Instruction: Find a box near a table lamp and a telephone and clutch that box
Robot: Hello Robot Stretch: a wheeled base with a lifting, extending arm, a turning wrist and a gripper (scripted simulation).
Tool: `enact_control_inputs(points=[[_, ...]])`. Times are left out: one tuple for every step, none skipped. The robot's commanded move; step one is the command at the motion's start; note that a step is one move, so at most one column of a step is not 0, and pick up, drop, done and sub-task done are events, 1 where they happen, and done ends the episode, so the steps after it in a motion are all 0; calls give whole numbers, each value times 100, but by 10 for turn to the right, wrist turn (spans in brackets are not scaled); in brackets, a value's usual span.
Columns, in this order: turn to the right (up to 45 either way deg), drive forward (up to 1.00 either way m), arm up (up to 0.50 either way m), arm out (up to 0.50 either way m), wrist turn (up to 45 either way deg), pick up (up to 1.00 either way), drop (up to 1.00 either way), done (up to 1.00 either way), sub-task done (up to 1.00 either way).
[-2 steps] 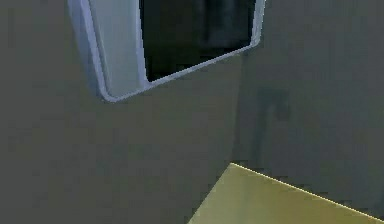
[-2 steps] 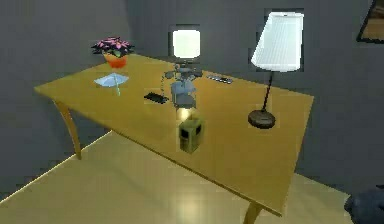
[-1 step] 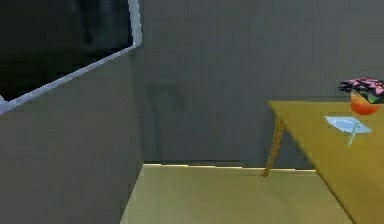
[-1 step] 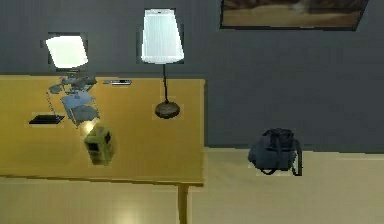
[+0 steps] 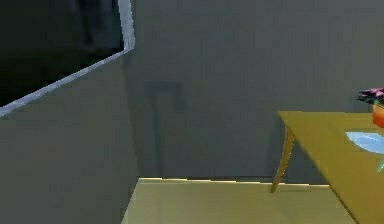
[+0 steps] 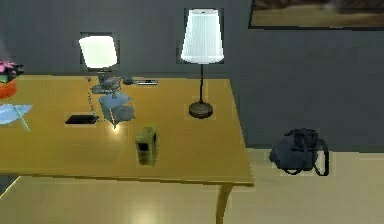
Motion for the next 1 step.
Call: enact_control_inputs(points=[[180,0,0,0,0,0,0,0,0]])
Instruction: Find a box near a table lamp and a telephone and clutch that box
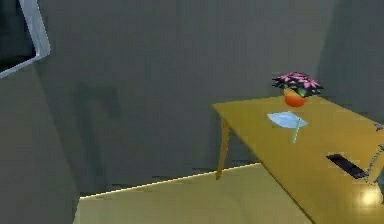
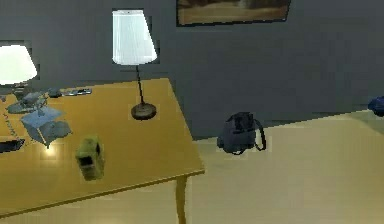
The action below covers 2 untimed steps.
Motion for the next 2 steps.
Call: enact_control_inputs(points=[[0,25,0,0,0,0,0,0,0],[450,0,0,0,0,0,0,0,0]])
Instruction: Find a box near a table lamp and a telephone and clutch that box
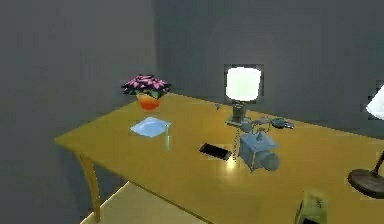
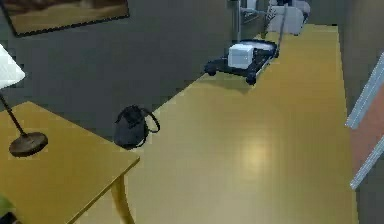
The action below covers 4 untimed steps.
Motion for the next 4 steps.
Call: enact_control_inputs(points=[[-450,0,0,0,0,0,0,0,0],[0,0,50,0,0,0,0,0,0],[0,0,36,0,0,0,0,0,0],[0,0,0,28,0,0,0,0,0]])
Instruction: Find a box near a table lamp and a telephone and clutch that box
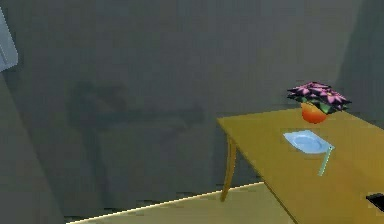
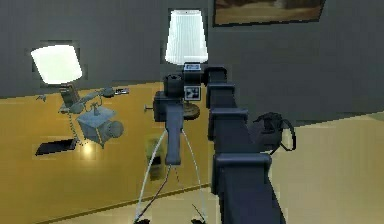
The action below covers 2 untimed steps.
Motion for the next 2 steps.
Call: enact_control_inputs(points=[[0,0,0,0,450,0,0,0,0],[0,0,0,0,450,0,0,0,0]])
